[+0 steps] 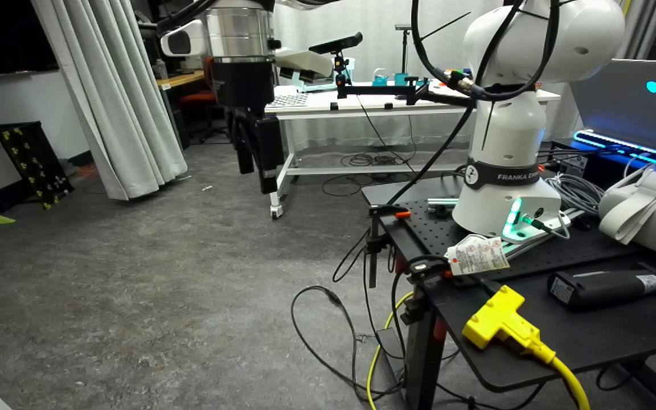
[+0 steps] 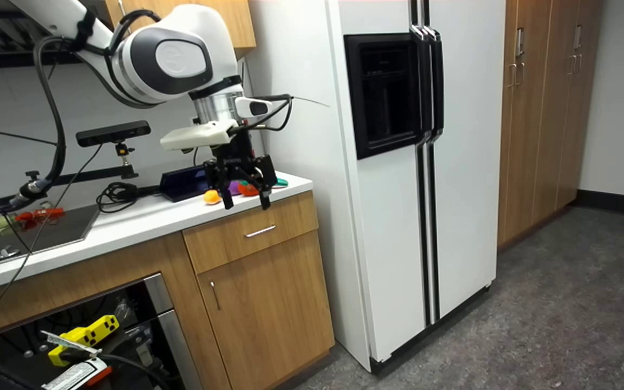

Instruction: Close the drawer

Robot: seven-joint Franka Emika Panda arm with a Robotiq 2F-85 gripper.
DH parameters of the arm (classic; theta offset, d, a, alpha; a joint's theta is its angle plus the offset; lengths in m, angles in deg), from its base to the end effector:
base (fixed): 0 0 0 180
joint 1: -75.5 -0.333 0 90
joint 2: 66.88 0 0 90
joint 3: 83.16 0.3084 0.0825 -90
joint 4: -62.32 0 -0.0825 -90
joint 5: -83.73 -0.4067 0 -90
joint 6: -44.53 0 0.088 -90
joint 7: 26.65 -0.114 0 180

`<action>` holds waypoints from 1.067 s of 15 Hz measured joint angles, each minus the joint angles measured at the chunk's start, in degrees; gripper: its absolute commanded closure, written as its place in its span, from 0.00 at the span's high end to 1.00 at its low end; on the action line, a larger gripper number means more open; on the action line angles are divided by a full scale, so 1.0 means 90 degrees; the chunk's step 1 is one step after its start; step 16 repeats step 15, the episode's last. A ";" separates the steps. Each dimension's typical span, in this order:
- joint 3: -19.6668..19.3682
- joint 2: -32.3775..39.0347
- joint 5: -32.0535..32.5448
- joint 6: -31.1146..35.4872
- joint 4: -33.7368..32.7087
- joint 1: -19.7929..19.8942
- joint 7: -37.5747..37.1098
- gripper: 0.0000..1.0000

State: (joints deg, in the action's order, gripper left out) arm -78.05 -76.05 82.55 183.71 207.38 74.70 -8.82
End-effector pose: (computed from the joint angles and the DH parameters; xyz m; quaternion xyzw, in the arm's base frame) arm 0.4666 0.0476 0.3070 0.9798 0.1978 0.0283 0.0031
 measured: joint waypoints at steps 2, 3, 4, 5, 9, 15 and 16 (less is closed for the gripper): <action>-0.0012 0.0000 0.0000 0.0028 -0.0001 -0.0026 0.0034 1.00; -0.0019 0.0000 0.0000 0.0043 -0.0001 -0.0039 0.0057 1.00; -0.0027 0.0000 0.0000 0.0046 -0.0001 -0.0054 0.0097 1.00; -0.0035 0.0000 0.0000 0.0048 -0.0001 -0.0065 0.0128 1.00; -0.0049 0.0001 0.0000 0.0051 -0.0001 -0.0084 0.0151 1.00; -0.0053 0.0001 0.0000 0.0052 -0.0001 -0.0089 0.0155 1.00; -0.0053 0.0001 0.0000 0.0052 -0.0001 -0.0089 0.0155 1.00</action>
